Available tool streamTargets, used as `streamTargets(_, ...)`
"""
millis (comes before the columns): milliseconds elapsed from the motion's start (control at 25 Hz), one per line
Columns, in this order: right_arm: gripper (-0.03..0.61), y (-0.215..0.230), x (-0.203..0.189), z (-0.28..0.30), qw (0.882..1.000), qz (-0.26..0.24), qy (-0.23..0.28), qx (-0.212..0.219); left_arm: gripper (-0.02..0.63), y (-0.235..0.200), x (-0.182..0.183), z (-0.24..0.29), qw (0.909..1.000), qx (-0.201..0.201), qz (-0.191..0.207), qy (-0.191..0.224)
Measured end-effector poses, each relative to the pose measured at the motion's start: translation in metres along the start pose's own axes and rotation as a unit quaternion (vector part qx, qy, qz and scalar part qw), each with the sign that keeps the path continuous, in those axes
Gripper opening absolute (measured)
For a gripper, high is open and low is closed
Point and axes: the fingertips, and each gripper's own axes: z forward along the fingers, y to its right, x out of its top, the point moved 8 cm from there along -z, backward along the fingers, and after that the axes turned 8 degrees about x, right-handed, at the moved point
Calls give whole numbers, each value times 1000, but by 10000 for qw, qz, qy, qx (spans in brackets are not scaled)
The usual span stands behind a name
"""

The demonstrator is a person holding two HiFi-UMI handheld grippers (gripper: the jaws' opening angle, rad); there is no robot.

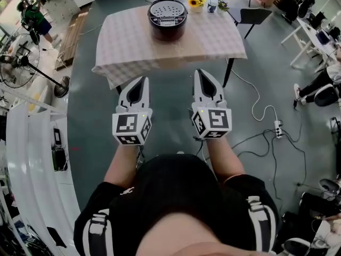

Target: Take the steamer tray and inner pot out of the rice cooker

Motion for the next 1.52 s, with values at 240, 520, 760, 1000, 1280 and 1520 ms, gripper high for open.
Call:
streamTargets(240,-1,26,-1,-6,9999,62,-18,110,2,25,0,9,9999,130,16,-12)
streamTargets(520,-1,53,-3,-9,9996,33,-48,264,3,46,-6,21,9995,282,-139,-74)
streamTargets(760,-2,70,-9,-6,9997,86,-41,204,3,51,-7,36,9994,274,-163,-103)
streamTargets(1000,0,86,-27,10,9998,121,-87,90,3,49,-19,67,9997,156,-173,-92)
streamTargets(1280,-1,111,-41,64,9996,106,-256,-33,3,30,-28,129,9994,-1,-257,-233)
streamTargets(1520,0,129,-43,138,9994,56,-309,-108,2,-8,-21,200,9991,-130,-313,-247)
